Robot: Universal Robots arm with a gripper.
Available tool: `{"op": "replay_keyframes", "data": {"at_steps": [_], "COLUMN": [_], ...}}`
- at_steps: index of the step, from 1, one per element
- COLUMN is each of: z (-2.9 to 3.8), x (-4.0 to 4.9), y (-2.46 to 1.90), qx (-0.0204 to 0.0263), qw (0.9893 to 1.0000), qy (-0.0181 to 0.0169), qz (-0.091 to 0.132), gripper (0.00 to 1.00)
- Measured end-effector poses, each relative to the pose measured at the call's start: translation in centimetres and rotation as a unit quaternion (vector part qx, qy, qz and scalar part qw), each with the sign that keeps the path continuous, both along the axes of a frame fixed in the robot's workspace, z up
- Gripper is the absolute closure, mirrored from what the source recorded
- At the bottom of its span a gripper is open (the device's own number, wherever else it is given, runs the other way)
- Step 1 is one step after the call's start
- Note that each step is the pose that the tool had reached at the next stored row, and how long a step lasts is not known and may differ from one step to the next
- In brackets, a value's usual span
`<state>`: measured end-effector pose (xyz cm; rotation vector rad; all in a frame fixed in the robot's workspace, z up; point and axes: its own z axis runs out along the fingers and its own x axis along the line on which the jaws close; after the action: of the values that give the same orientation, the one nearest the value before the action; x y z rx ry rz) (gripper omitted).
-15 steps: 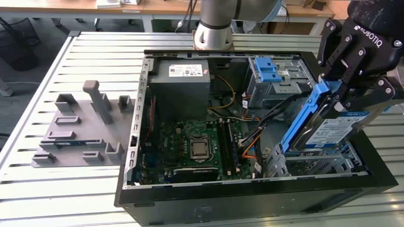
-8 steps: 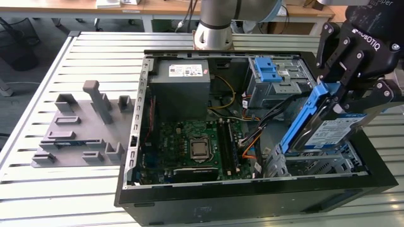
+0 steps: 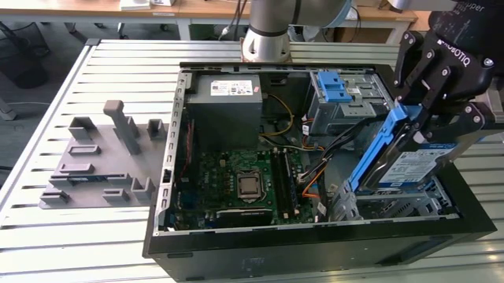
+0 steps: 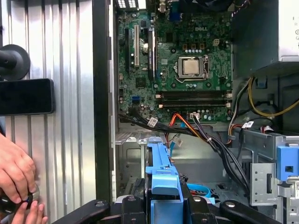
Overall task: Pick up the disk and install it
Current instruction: 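Insert the disk into the insertion slot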
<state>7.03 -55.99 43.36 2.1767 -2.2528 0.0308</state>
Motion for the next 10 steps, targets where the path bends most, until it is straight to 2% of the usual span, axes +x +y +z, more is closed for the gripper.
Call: {"op": "replay_keyframes", "data": {"at_steps": [10], "z": [-0.62], "x": [0.00], "y": [0.00], "qx": [0.0000], "qw": [1.0000], "qy": [0.0000], "qz": [0.000], "gripper": [0.63]}}
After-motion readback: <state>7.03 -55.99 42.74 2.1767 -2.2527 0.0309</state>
